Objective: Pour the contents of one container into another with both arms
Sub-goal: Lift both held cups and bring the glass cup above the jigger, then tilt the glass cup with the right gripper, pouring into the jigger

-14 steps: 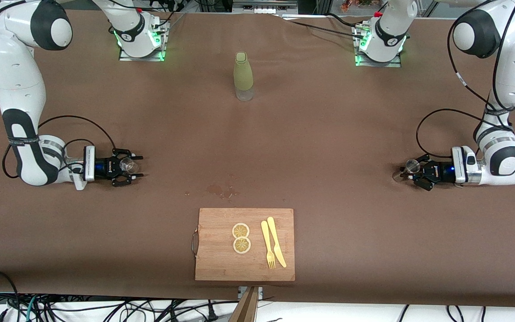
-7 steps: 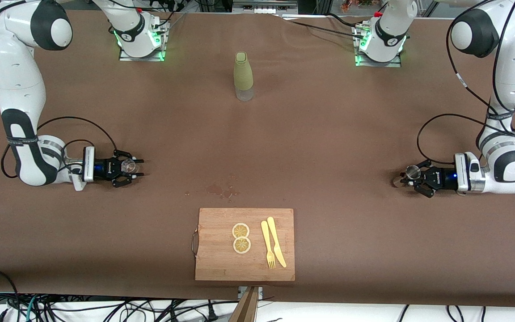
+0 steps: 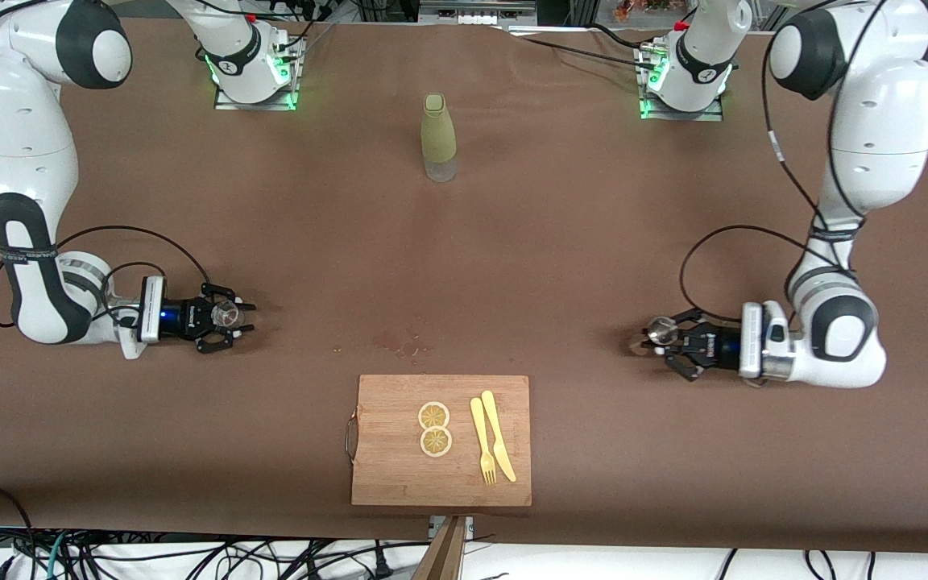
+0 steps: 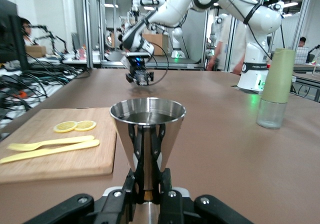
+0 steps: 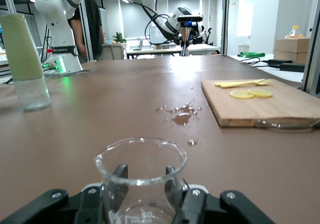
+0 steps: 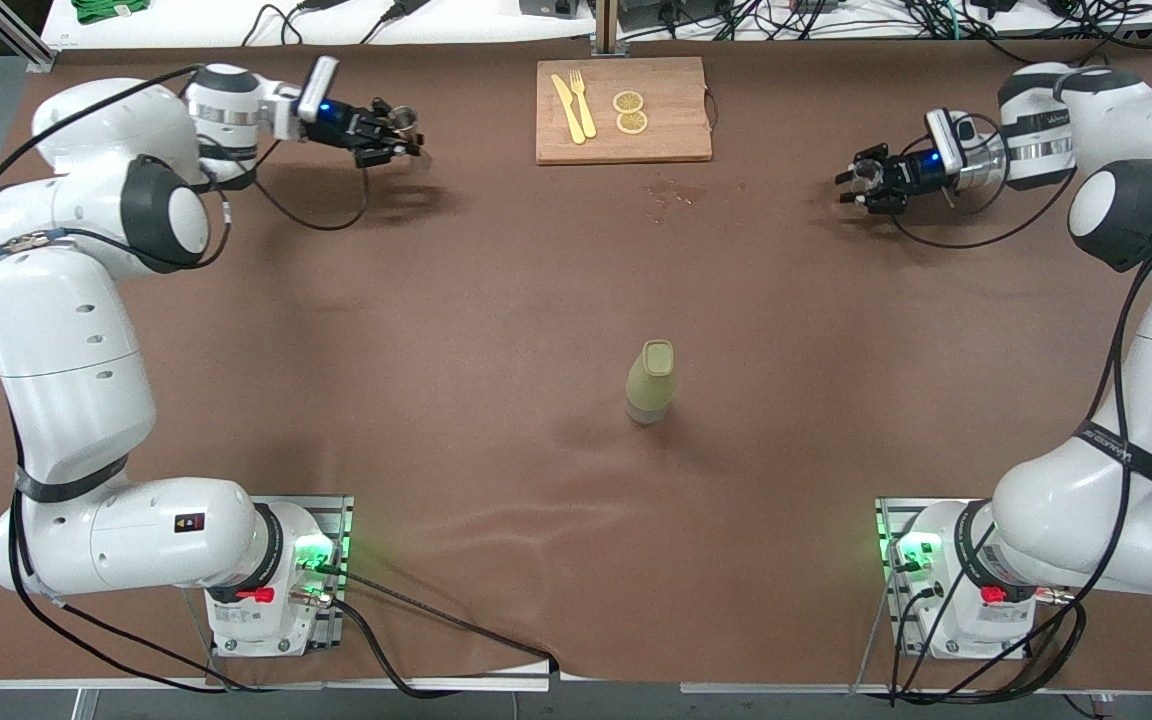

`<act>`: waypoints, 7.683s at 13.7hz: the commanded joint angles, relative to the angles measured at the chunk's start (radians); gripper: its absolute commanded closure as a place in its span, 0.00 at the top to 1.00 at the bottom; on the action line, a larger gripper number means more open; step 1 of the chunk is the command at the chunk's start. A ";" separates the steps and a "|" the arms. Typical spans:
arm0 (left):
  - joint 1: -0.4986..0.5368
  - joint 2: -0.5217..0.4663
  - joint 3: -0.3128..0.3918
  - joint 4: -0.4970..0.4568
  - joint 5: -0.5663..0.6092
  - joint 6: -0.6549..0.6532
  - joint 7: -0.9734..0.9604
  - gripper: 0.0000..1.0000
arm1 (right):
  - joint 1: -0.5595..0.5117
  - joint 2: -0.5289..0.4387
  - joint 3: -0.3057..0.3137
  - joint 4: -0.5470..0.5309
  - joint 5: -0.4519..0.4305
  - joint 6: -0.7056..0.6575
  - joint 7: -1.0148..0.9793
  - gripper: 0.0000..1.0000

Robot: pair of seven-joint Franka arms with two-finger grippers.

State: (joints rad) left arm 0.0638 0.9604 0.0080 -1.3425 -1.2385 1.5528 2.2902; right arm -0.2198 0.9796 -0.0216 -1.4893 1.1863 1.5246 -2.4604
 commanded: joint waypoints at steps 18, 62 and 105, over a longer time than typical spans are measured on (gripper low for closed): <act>-0.676 0.141 0.118 0.267 -0.398 0.711 -0.362 0.00 | 0.140 -0.127 0.345 0.118 -0.302 0.400 0.730 0.42; -0.837 0.235 0.208 0.329 -0.573 0.856 -0.426 0.00 | 0.263 -0.117 0.387 0.164 -0.674 0.491 1.072 0.42; -0.837 0.235 0.211 0.329 -0.596 0.840 -0.426 0.00 | 0.358 -0.130 0.393 0.258 -1.048 0.430 1.529 0.41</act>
State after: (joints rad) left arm -0.7744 1.1755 0.2117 -1.0512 -1.7921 2.4069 1.8359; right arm 0.1285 0.8654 0.3666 -1.2521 0.1685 1.9873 -0.9673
